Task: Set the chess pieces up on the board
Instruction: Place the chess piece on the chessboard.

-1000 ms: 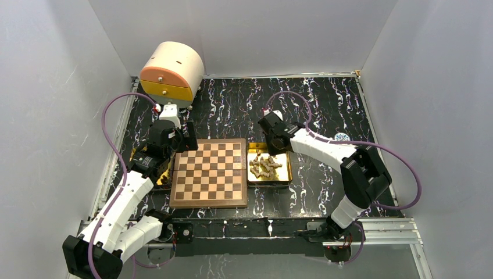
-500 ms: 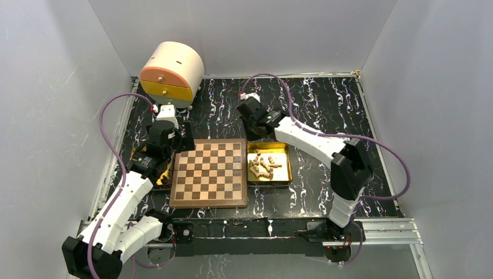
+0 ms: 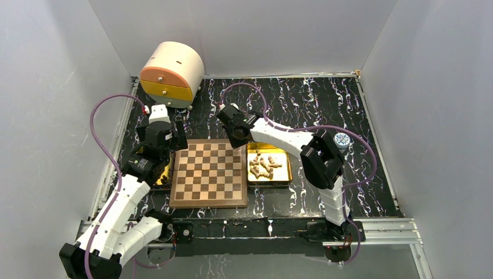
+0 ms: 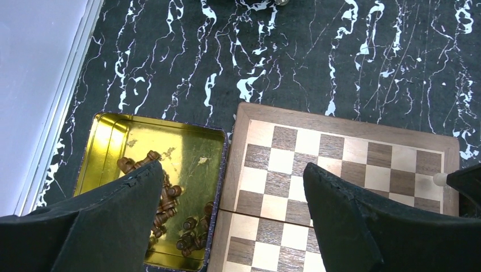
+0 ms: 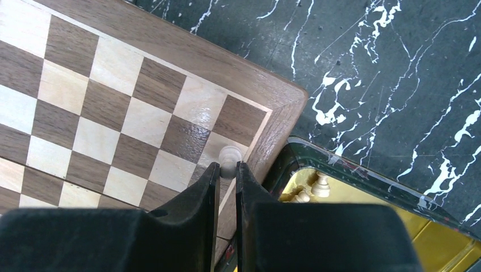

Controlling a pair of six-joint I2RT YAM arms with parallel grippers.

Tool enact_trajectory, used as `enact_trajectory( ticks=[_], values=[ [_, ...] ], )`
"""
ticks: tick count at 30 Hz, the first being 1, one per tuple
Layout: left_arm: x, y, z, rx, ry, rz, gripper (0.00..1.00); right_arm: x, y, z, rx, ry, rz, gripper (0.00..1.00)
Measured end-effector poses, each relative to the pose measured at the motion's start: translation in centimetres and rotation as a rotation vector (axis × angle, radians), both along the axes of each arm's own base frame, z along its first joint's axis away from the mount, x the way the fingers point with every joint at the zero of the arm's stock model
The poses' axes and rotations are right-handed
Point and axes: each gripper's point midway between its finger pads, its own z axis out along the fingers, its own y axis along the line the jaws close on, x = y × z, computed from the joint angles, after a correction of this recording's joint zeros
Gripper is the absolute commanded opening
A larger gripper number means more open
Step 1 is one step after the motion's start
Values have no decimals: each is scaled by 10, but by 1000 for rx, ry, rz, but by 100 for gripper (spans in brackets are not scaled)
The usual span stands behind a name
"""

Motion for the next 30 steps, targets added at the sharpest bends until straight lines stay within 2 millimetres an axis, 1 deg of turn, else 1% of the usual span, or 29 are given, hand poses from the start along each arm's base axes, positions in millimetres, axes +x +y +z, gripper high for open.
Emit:
enact_trajectory(
  ticks=[6,10,14,20,24,26,30],
  values=[
    [-2,6,-1,20,4,26,91,-5,4,0,4,15,15,18],
    [-2,9,0,28,2,41,91,-7,3,-5,-11,34,18,19],
    [-3,9,0,26,3,45,91,-7,6,-14,-21,55,23,21],
    [-4,10,-1,31,9,49,91,-9,7,-15,-21,69,31,25],
    [-4,11,-2,33,11,52,91,-10,7,-15,-20,72,33,26],
    [-4,11,-2,34,11,53,91,-11,7,-15,-18,75,35,27],
    [-4,11,-2,35,11,54,91,-12,8,-16,-16,81,37,34]
  ],
)
